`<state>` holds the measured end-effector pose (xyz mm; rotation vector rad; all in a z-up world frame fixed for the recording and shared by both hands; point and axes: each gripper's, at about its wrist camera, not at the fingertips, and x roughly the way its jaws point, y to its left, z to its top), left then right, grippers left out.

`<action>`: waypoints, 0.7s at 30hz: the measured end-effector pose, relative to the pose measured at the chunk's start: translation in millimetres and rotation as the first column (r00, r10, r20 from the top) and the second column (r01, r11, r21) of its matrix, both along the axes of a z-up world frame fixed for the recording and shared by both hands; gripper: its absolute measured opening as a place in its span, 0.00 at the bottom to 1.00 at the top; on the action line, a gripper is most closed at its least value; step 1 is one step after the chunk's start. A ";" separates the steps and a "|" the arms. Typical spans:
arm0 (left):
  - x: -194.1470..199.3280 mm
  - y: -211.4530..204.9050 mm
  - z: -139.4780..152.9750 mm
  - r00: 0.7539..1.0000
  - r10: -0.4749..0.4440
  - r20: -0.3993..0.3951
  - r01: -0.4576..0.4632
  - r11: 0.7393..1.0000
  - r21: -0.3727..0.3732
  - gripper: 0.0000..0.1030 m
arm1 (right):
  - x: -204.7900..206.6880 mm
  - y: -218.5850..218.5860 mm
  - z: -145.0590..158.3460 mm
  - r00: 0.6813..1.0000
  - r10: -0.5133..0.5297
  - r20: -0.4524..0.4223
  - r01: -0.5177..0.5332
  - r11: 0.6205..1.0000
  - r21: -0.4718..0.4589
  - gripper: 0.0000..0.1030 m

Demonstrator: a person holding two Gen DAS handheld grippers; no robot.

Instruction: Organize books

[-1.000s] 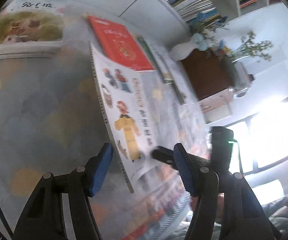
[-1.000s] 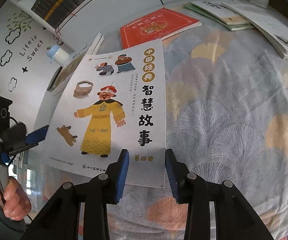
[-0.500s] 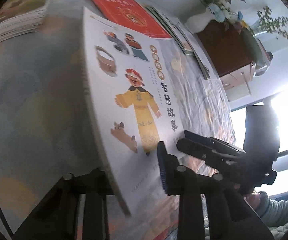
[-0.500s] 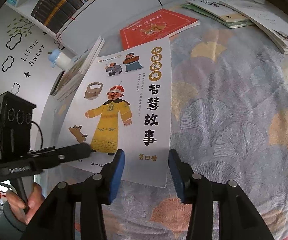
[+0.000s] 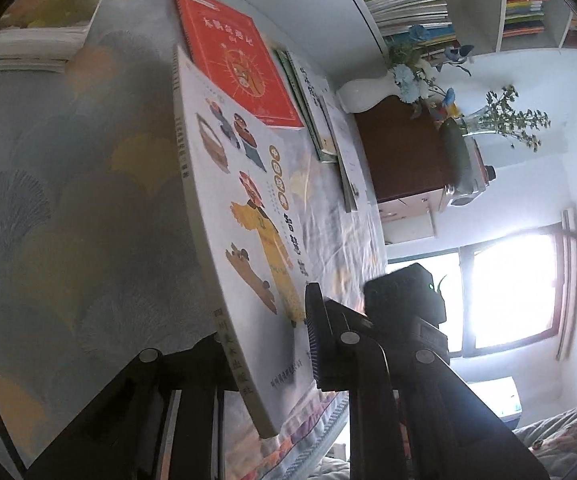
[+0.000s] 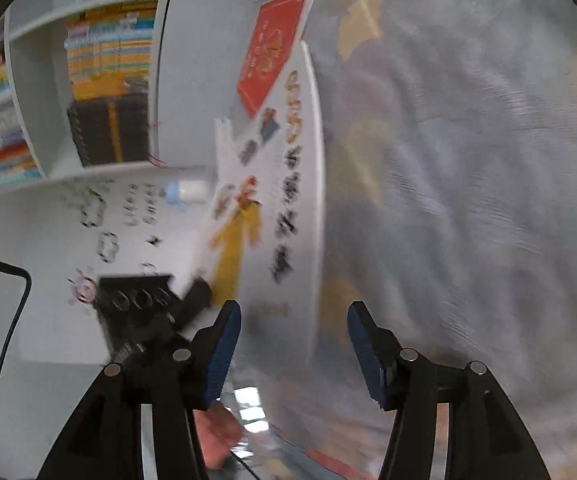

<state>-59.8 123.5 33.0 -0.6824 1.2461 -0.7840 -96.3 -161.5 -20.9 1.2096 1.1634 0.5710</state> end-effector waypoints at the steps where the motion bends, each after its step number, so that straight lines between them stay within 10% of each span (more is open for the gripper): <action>1: -0.5 -0.6 -0.1 1.000 0.002 0.005 -0.002 1.000 0.030 0.14 | 4.5 5.4 -2.5 1.000 -0.011 -0.004 0.011 1.000 0.005 0.37; 8: 1.1 -9.3 -6.5 0.998 -0.045 0.032 0.034 0.957 0.289 0.21 | 14.4 25.4 27.7 0.993 0.070 0.095 -0.039 0.954 -0.298 0.22; 21: 3.5 2.1 10.6 0.984 -0.114 0.137 0.051 0.917 0.396 0.24 | 12.3 85.1 84.4 0.861 0.432 0.269 -0.068 0.621 -0.781 0.22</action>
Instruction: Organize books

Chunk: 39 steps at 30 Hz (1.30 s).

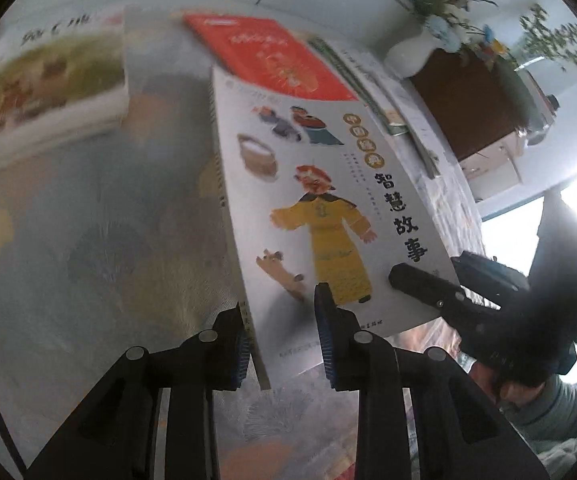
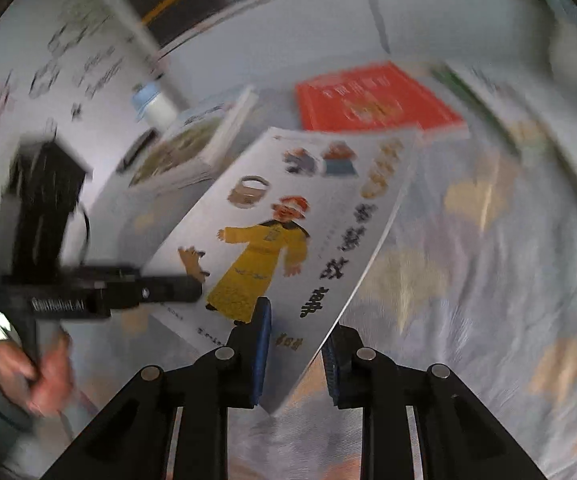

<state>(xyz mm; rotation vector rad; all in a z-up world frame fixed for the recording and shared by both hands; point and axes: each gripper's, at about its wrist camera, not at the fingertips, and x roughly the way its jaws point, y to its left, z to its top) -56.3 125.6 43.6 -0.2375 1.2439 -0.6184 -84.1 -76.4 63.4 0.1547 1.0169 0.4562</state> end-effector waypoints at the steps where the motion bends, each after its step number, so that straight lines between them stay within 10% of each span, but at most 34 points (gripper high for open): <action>1: 0.6 1.6 2.1 1.000 0.000 0.005 0.000 1.000 -0.003 0.24 | -1.7 13.6 7.2 0.998 0.038 0.044 -0.035 0.998 -0.059 0.22; 11: 9.9 42.6 49.0 0.991 0.081 0.105 -0.070 0.992 -0.106 0.24 | -9.8 33.2 55.6 0.965 0.160 0.210 -0.124 0.976 -0.176 0.22; 20: 58.2 115.5 81.2 0.934 0.268 0.236 -0.248 0.962 -0.112 0.24 | 60.0 99.6 91.9 0.905 0.247 0.346 -0.202 0.966 -0.162 0.23; 39: 122.6 195.0 5.2 0.878 0.462 0.126 -0.459 0.887 -0.048 0.24 | 189.9 175.1 17.5 0.949 0.298 0.105 -0.301 0.954 0.014 0.24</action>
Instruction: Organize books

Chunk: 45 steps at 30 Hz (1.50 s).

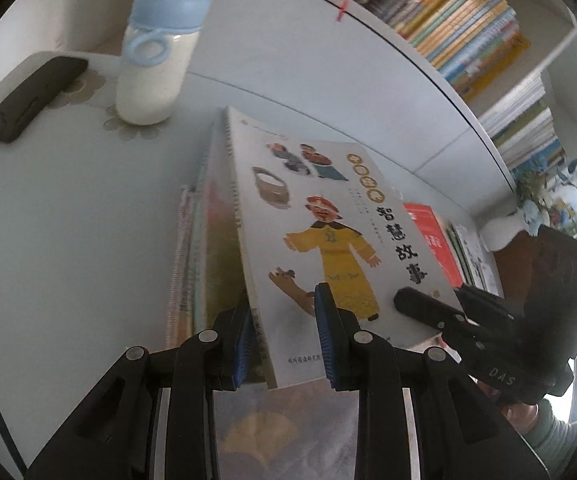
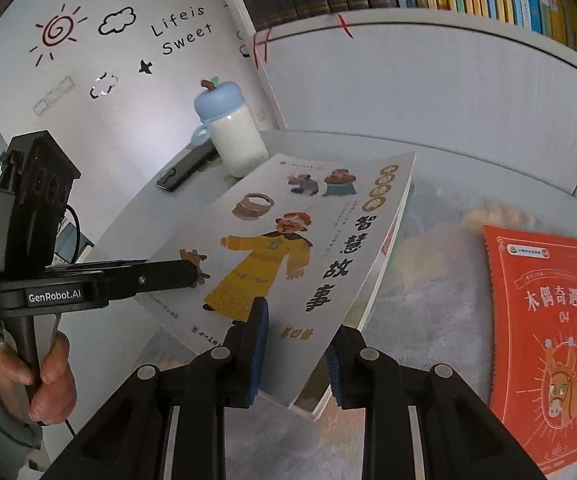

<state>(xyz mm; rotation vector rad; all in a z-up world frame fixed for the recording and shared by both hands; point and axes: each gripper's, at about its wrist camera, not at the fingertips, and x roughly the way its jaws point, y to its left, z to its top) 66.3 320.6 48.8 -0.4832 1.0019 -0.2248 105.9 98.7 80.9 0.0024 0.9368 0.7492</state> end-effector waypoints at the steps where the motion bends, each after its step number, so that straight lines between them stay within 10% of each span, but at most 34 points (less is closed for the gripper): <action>1: -0.1 1.9 -2.7 1.000 0.009 -0.010 -0.009 1.000 -0.005 0.24 | 0.9 2.5 -2.4 1.000 0.005 -0.009 -0.005 1.000 -0.004 0.24; 8: -13.1 15.5 0.5 0.998 0.062 -0.018 -0.061 0.998 0.018 0.26 | 4.2 17.9 -16.6 0.999 -0.005 -0.042 0.003 0.999 -0.040 0.28; 13: -27.6 10.8 9.7 0.997 0.067 -0.026 -0.064 0.994 0.085 0.26 | 4.2 12.1 -16.3 0.994 0.000 -0.108 -0.005 0.999 -0.050 0.54; 22: -64.6 -31.6 27.0 0.998 -0.028 -0.056 0.032 0.998 0.056 0.26 | -54.7 -79.3 -20.2 0.975 -0.111 -0.193 0.106 0.994 -0.037 0.54; 28: -77.7 -124.4 38.2 0.971 -0.220 -0.089 0.229 0.969 0.097 0.36 | -104.9 -186.5 -34.6 0.905 -0.301 -0.300 0.311 0.950 -0.015 0.54; 35: -89.8 -247.6 50.6 0.908 -0.411 -0.080 0.418 0.901 0.120 0.42 | -147.3 -324.4 -30.3 0.765 -0.525 -0.374 0.584 0.810 0.058 0.54; 45: -88.4 -401.2 67.1 0.839 -0.541 -0.064 0.545 0.833 0.099 0.70 | -177.7 -482.4 -0.5 0.657 -0.687 -0.310 0.732 0.680 0.045 0.55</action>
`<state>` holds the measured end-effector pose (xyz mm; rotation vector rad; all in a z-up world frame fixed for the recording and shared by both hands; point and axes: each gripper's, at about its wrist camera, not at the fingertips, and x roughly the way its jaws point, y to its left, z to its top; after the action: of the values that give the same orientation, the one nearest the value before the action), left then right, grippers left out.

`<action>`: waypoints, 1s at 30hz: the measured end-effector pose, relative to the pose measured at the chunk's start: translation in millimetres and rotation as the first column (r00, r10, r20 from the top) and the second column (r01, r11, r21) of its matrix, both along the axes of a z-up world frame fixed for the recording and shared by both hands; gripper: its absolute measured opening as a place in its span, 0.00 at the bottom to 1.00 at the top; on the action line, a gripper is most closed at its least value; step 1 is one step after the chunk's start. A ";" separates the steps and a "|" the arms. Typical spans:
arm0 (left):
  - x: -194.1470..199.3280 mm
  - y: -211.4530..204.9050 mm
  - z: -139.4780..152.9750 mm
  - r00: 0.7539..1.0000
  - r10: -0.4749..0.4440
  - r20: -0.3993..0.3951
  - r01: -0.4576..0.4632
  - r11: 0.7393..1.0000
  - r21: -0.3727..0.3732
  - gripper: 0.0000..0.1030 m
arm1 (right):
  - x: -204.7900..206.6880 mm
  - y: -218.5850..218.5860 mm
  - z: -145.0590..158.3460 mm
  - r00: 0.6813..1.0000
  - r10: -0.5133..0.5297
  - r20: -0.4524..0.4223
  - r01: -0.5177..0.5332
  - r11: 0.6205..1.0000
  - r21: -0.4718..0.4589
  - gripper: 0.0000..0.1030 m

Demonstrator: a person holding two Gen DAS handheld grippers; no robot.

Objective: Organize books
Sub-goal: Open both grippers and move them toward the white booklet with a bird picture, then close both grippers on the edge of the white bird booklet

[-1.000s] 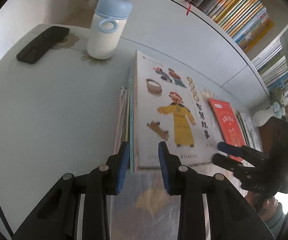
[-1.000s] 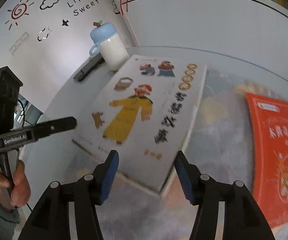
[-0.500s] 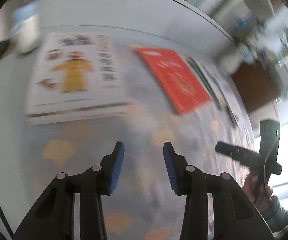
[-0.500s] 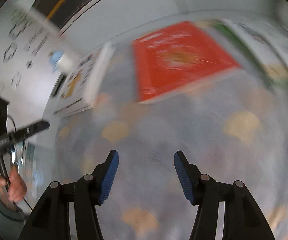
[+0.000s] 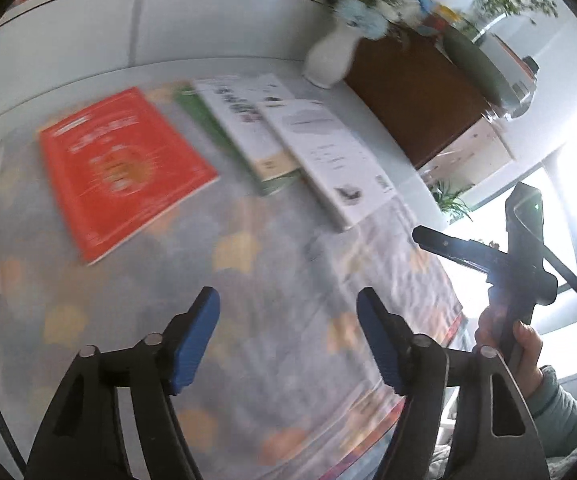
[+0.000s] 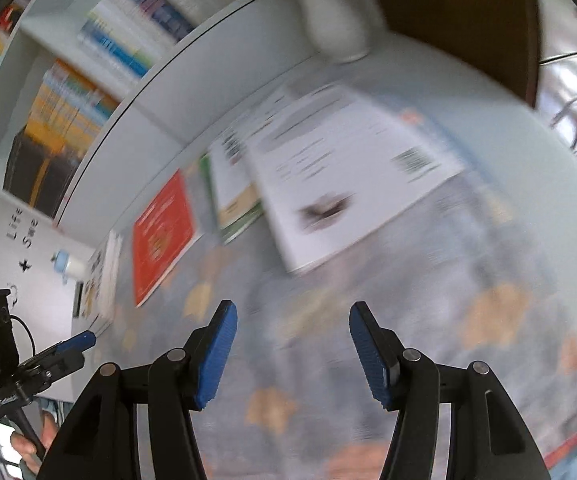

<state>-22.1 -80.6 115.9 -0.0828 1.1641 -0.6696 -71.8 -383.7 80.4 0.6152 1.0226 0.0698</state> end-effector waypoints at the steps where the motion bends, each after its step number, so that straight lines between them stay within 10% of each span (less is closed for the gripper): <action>1: 3.0 -10.2 0.4 1.000 -0.002 -0.001 0.002 1.000 0.000 0.71 | -0.5 -11.5 0.6 1.000 -0.010 -0.001 0.010 1.000 -0.004 0.56; 12: 62.4 -90.5 -33.8 0.996 0.084 -0.026 -0.086 0.995 -0.052 0.71 | 53.7 -92.4 -12.2 0.997 -0.036 0.067 0.034 0.999 0.028 0.60; 30: 109.3 -136.3 -87.5 0.986 0.140 -0.092 -0.146 0.988 -0.059 0.55 | 165.3 -89.9 -59.7 0.986 0.148 0.082 -0.137 0.982 -0.126 0.32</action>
<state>87.2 -216.9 28.4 -0.2509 1.2085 -0.5813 93.5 -473.6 20.8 0.4245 0.9744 0.1599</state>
